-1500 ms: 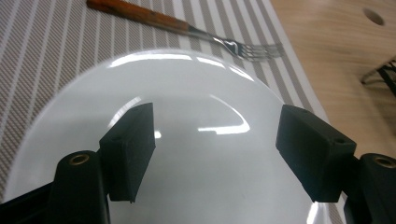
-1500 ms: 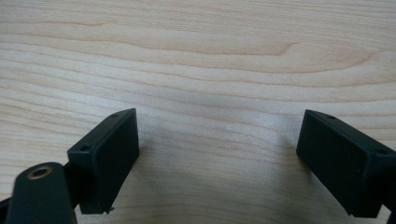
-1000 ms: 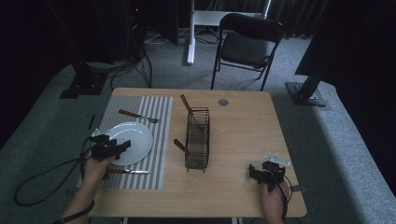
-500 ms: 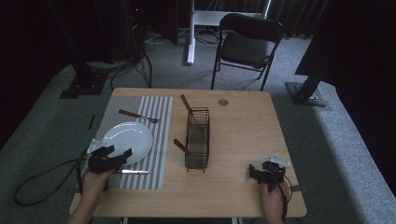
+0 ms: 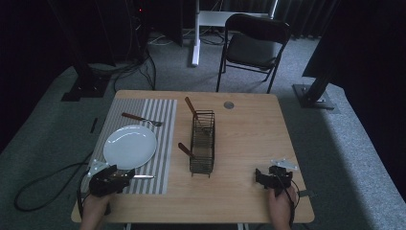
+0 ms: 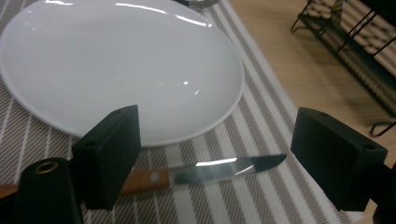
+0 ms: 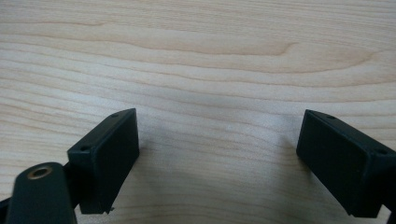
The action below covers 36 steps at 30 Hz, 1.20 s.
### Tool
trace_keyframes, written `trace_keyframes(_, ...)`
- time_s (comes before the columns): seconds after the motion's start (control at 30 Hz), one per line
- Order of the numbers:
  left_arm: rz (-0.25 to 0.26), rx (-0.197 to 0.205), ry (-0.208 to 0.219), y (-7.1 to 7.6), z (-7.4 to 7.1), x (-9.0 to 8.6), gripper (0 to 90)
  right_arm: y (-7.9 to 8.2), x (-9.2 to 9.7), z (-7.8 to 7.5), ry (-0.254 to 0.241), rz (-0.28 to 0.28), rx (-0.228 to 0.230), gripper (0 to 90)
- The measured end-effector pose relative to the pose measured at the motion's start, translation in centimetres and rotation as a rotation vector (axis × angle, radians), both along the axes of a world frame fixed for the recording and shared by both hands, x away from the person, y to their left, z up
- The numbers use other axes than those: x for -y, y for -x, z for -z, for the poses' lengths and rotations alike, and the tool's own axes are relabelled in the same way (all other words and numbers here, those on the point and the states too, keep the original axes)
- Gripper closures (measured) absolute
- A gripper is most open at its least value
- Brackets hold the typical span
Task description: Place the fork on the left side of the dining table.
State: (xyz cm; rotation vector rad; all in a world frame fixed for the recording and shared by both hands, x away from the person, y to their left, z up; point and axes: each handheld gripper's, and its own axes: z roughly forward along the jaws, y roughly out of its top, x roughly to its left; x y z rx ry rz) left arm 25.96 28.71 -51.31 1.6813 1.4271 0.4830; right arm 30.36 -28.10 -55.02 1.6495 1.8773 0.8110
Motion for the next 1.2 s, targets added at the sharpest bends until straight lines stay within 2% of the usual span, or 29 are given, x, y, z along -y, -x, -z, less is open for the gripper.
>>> trace_keyframes(0.1, -0.032, -0.006, -0.007, 0.6, 0.5, -0.1, 16.2, 0.0, 0.0, 0.0, 0.000, 0.000, 0.000, 12.7)
trace_keyframes(0.3, -0.119, -0.046, -0.104, 1.6, 0.9, -0.5, 16.1, 0.0, 0.0, 0.0, 0.000, 0.000, 0.000, 12.7)
trace_keyframes(0.43, -0.161, -0.072, -0.114, 1.9, 1.7, -1.0, 16.1, 0.0, 0.0, 0.0, 0.000, 0.000, 0.000, 12.7)
trace_keyframes(0.53, -0.183, -0.083, -0.162, 2.2, 2.2, -1.1, 16.1, 0.0, 0.0, 0.0, 0.000, 0.000, 0.000, 12.7)
trace_keyframes(0.63, -0.223, -0.088, -0.172, 2.5, 2.4, -1.2, 15.7, 0.0, 0.0, 0.0, 0.000, 0.000, 0.000, 12.7)
trace_keyframes(0.67, -0.231, -0.089, -0.176, 2.6, 2.4, -1.2, 10.5, 0.0, 0.0, 0.0, 0.000, 0.000, 0.000, 12.7)
trace_keyframes(0.7, -0.237, -0.088, -0.189, 2.7, 2.5, -1.2, 8.1, 0.0, 0.0, 0.0, 0.000, 0.000, 0.000, 12.7)
trace_keyframes(0.8, -0.244, -0.106, -0.221, 2.7, 2.8, -1.2, 8.1, 0.0, 0.0, 0.0, 0.000, 0.000, 0.000, 12.7)
trace_keyframes(0.9, -0.263, -0.127, -0.211, 2.4, 3.1, -1.7, 8.1, 0.0, 0.0, 0.0, 0.000, 0.001, 0.000, 12.7)
trace_keyframes(1.0, -0.265, -0.124, -0.199, 2.2, 3.3, -1.8, 8.1, 0.0, 0.0, 0.0, 0.000, 0.000, 0.000, 12.7)
trace_keyframes(1.2, -0.259, -0.115, -0.254, 2.3, 3.5, -1.4, 8.1, 0.0, 0.0, 0.0, 0.000, 0.001, 0.000, 12.7)
